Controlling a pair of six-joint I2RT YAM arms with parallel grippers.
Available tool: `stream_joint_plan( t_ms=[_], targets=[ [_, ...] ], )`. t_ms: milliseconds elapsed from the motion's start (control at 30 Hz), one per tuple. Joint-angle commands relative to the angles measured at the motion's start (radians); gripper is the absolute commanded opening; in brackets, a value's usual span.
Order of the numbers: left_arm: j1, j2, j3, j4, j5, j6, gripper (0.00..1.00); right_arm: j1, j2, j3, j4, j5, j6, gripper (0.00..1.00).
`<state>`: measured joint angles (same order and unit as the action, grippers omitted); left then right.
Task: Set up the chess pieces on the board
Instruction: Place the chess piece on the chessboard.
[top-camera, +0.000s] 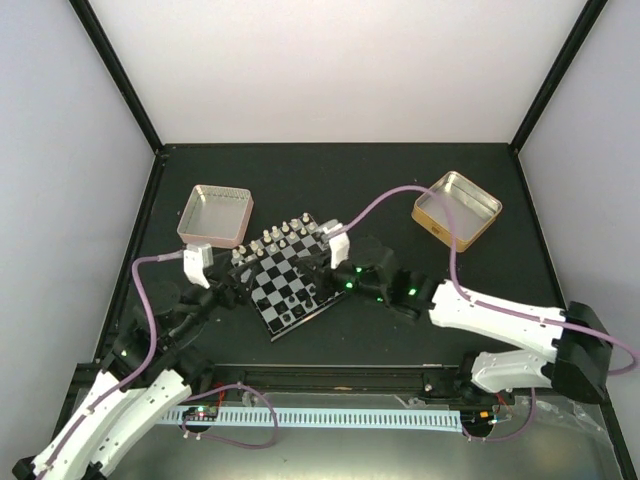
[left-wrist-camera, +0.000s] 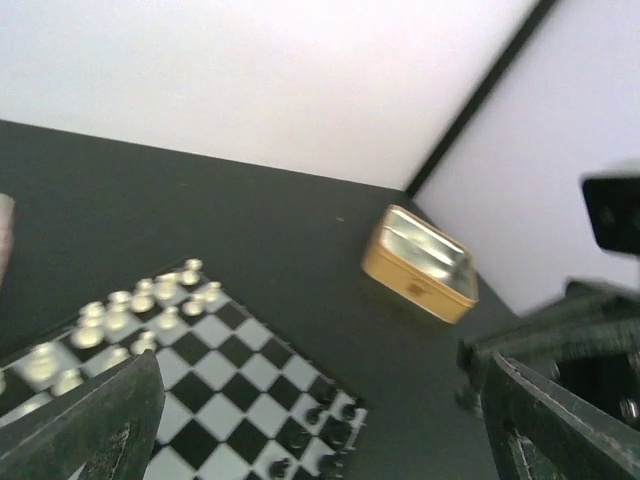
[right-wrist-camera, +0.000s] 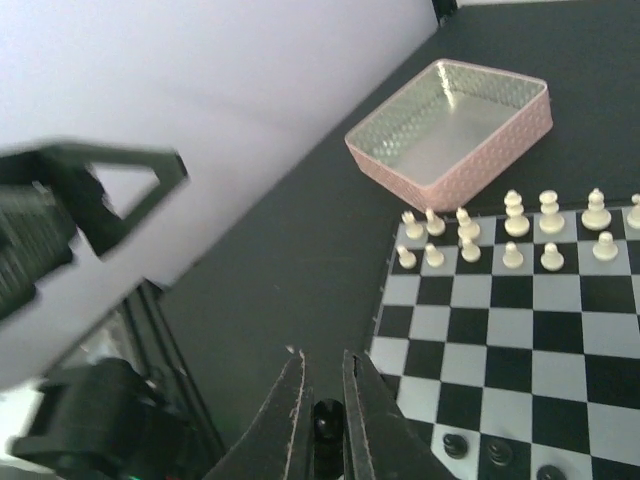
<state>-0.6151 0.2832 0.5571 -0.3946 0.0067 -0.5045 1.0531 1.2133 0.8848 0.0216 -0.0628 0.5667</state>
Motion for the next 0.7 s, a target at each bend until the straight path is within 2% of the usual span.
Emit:
stream_joint_plan(
  t_ms=[0,167,300,667],
  targets=[
    [0.005,-0.031,0.077,-0.176,-0.26,-0.023,0.89,0.096,0.096,0.005,0.03,0.189,-0.186,0.01],
    [0.006,-0.032,0.103,-0.263,-0.361,-0.035,0.89,0.218,0.272,0.065,0.038,0.282,-0.293,0.01],
    [0.005,-0.036,0.102,-0.28,-0.387,-0.044,0.89,0.275,0.424,0.13,0.033,0.317,-0.326,0.01],
    [0.005,-0.049,0.095,-0.309,-0.456,-0.076,0.89,0.285,0.642,0.213,0.052,0.316,-0.317,0.01]
  ],
)
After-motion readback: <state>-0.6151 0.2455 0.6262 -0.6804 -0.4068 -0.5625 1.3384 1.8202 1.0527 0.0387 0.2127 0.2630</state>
